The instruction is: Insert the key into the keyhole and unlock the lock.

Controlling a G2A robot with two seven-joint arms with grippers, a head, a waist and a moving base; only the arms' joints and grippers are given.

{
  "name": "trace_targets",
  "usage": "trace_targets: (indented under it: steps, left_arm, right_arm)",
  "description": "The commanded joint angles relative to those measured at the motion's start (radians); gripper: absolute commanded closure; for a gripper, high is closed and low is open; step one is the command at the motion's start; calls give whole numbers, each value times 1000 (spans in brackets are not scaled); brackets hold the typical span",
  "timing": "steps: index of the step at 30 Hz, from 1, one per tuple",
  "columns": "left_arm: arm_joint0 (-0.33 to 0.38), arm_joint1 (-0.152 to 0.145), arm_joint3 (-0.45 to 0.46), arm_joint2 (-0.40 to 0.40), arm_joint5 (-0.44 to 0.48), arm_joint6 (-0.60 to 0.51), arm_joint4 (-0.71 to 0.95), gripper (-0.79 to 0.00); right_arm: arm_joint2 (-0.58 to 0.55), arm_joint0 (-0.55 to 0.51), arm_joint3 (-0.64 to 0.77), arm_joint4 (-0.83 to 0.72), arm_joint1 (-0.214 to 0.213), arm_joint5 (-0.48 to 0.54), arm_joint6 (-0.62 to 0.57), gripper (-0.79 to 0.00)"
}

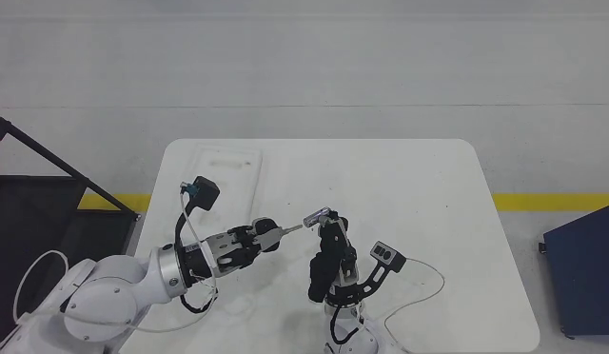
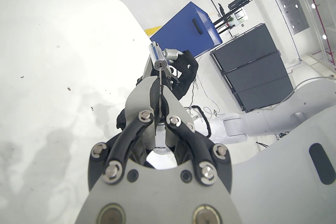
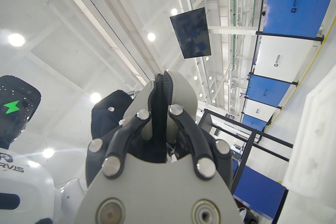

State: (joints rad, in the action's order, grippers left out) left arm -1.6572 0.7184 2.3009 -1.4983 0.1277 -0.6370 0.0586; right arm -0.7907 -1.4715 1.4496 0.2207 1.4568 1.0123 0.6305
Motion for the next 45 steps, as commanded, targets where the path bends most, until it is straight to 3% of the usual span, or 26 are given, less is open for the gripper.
trace_targets:
  steps: [1, 17, 45]
  left_arm:
    - [6, 2, -2, 4, -2, -2, 0, 0]
    - [74, 22, -22, 53, -44, -14, 10, 0]
    - [103, 46, -7, 77, -86, -48, -53, 0]
  right_arm:
    - [0, 0, 0, 0, 0, 0, 0, 0]
    - [0, 0, 0, 0, 0, 0, 0, 0]
    - [0, 0, 0, 0, 0, 0, 0, 0]
